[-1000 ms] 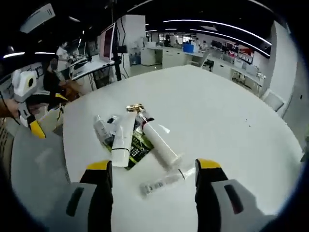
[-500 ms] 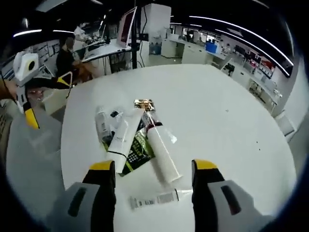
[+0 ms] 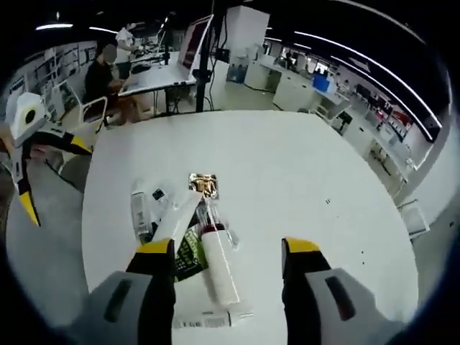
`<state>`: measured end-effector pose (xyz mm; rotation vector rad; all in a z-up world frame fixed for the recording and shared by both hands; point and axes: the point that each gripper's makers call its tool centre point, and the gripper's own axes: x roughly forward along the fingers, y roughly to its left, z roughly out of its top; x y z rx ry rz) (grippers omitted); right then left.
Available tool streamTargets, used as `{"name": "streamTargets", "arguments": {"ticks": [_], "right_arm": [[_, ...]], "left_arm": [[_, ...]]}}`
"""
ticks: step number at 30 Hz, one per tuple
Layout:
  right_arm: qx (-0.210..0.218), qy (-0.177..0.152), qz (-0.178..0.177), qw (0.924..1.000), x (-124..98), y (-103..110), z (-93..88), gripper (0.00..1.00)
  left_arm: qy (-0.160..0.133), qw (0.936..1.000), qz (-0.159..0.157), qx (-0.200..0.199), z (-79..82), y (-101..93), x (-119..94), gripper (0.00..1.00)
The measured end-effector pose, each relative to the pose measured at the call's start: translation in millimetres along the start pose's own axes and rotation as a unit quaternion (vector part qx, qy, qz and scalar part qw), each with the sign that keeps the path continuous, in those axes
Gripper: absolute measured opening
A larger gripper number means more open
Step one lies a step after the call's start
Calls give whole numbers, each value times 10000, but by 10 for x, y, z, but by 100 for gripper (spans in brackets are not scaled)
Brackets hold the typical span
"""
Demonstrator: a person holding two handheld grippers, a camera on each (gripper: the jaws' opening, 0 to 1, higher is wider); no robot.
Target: Arrange the skincare products in the storage area until every visible bottle or jar stands upright without overlapping.
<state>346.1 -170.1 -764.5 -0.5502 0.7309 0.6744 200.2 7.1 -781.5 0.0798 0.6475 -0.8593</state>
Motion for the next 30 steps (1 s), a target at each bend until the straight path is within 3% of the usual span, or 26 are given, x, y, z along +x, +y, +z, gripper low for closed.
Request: {"name": "streamTargets", "arguments": {"ticks": [3,6,12,30], "right_arm": [[-63,207,197,9996,143,-2,-11,58],[-343,618,402,9967,278,17,-153,55],[-548,1127,779,9890,494,50,-374,50],[-575,1905,1379,9702,970,291,-714,41]], "left_arm": [[-50,9998,-152,-96,-3,-73,-1,97],[-22,9997,-229,-56,-23,-106,-9,97],[-69,9996,-251,-139,-7,-30,-40,97],[-57,9989,-190,-416,-6,106,-15,95]]}}
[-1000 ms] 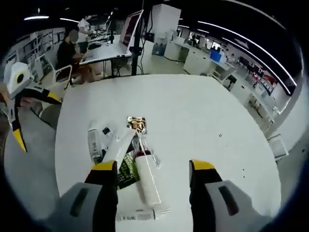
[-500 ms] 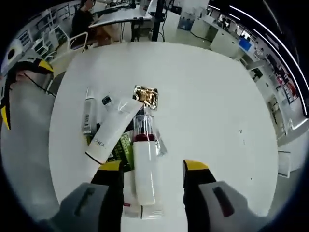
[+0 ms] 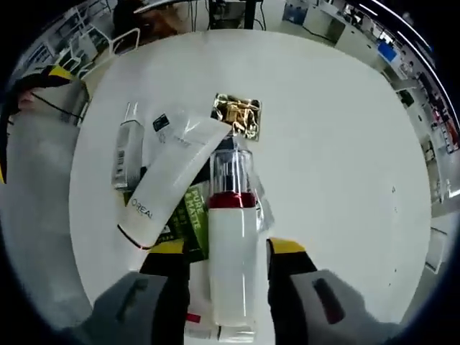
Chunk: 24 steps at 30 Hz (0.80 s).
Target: Arrange the skincare products in the storage area until every visible bottle or jar stands upright without overlapping.
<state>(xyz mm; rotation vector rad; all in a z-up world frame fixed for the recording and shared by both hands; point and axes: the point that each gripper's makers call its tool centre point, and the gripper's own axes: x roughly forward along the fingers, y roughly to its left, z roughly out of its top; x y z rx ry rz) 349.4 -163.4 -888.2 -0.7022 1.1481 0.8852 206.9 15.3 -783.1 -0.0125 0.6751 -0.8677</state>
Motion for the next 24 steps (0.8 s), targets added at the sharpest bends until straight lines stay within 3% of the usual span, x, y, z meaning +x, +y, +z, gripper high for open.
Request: {"name": "streamTargets", "arguments": {"ticks": [11,16,20,24], "right_arm": [[-6,96,26,9999,104,-24,-50,30],[115,94,90,9998,112,-30,-64,31],[-206,193,116,9995,113,-11,-77,31],[-36,299,144,9994,127,-51,-70,30]], "left_arm": [[51,9999,106,-9,22,58,47,95],[98,9999,94,10,21,59,87,95],[143,9999,56,18,21,50,133,95],[168,9998,31,52,34,38,153,95]]}}
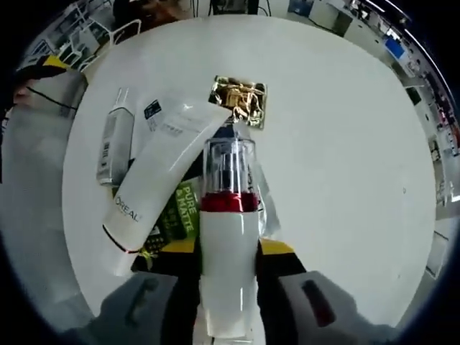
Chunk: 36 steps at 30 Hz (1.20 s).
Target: Arrange the skincare products in the storage area until every visible bottle or jar stands upright without overlapping.
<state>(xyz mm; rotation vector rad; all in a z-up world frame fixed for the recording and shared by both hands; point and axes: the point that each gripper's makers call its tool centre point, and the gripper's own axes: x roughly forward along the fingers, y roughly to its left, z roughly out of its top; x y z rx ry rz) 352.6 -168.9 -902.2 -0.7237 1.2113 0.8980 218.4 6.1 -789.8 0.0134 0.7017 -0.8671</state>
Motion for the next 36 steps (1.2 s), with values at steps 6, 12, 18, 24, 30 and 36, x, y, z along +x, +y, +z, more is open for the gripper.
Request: {"name": "streamTargets", "arguments": {"ticks": [6,12,18,24,30,36], "right_arm": [[20,-42,-60,10000,-10,6,-16,29],[0,-90,-153,9998,-44,23,-26,28],[65,-544,-499,9973,-151,31,-38,27],[350,-950,-637,9928,-354,35,-46,27],[519,-1348,-824,9861,-590,43,11,27],[1109,-2099,-720,9687,-858,190,100,27]], "left_arm": [[44,9999,-23,102,16,-15,4,94],[67,9996,-86,242,77,-59,-4,94],[26,9995,-134,293,125,-84,-14,94],[-71,9990,-187,404,205,-102,-42,94],[-400,9975,-222,533,411,-124,-117,93],[-515,9963,-346,597,501,-174,-182,93]]}}
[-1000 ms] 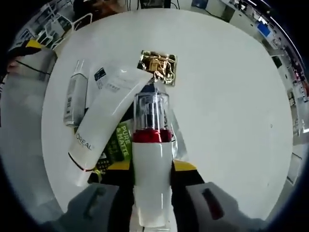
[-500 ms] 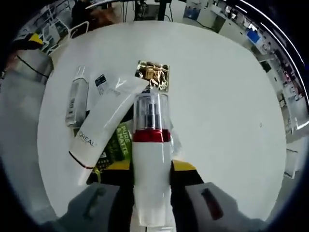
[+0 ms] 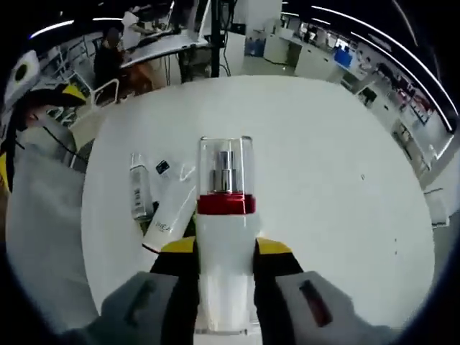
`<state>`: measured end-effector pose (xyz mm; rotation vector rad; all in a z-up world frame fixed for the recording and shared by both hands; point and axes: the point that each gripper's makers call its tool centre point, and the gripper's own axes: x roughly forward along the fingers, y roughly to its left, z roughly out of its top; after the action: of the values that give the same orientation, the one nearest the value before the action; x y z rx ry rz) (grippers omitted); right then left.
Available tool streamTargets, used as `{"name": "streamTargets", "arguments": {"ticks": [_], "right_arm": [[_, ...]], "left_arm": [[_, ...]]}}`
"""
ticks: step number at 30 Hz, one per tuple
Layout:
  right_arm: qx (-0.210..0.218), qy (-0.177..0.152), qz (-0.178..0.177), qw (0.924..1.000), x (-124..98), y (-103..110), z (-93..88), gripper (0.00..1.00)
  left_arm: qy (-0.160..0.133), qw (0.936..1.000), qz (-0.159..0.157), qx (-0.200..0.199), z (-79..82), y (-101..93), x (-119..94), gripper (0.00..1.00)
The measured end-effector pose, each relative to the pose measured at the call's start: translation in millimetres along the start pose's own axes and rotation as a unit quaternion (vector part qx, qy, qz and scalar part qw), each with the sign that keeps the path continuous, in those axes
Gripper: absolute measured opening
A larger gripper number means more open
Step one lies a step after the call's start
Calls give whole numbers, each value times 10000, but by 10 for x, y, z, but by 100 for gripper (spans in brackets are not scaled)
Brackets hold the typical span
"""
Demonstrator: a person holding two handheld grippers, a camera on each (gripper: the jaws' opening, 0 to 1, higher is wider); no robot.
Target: Arrange the skincare products in the storage area until every visible bottle or jar stands upright without overlapping.
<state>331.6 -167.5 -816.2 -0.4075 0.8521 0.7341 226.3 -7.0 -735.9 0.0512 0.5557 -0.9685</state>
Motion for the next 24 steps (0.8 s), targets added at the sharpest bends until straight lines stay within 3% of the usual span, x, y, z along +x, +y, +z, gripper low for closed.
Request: {"name": "streamTargets", "arguments": {"ticks": [11,16,20,24], "right_arm": [[696,-977,-130,9927,-564,410,111,27],[842,-1667,37,9824,-795,697,195,27],[1038,-1922,109,9758,-903,872,181,27],[1195,-2186,223,9682,-1020,1060,174,27]], "left_arm": [[-289,9984,-484,64,244,-175,-8,92],[-419,9953,-863,134,356,-310,-18,87],[-329,9914,-1258,170,345,-412,-19,84],[-357,9858,-1623,226,431,-520,-66,83]]}}
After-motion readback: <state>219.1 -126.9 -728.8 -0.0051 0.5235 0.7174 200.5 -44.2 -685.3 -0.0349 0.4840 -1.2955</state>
